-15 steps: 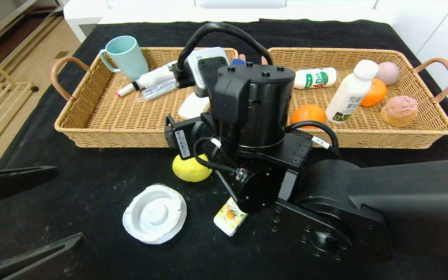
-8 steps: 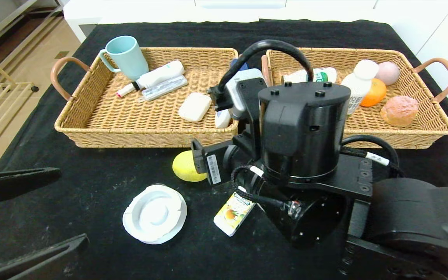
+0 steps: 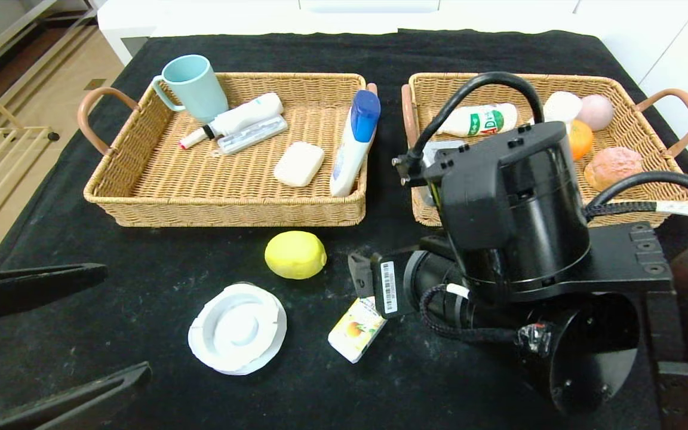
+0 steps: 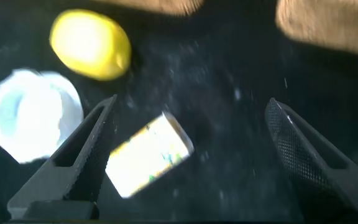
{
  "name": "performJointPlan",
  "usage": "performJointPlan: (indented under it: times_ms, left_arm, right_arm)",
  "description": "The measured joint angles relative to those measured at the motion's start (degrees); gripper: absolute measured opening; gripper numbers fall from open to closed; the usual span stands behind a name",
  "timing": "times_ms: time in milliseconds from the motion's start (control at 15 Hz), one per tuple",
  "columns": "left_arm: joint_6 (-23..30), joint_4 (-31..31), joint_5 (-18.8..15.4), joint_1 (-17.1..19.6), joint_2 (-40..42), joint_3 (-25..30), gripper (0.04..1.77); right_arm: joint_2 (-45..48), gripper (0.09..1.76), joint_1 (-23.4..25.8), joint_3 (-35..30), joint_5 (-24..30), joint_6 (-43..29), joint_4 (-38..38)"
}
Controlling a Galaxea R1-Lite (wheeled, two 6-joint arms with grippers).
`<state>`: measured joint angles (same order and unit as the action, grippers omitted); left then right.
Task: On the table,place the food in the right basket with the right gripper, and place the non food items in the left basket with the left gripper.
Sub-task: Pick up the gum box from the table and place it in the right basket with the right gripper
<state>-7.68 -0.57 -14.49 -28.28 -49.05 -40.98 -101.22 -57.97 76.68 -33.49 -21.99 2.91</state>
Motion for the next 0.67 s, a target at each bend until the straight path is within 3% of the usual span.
performJointPlan:
  times_ms: [400, 667]
  left_arm:
    - [0.0, -0.3, 0.1, 0.0, -0.7, 0.3, 1.72]
    - [0.0, -0.3, 0.1, 0.0, -0.9, 0.3, 1.72]
  right_arm:
    - [-0.6, 1.7, 0.1, 11.4, 2.8, -15.1, 24.9]
    - [-5.6, 1.7, -0.5, 19.1, 3.0, -20.3, 30.6]
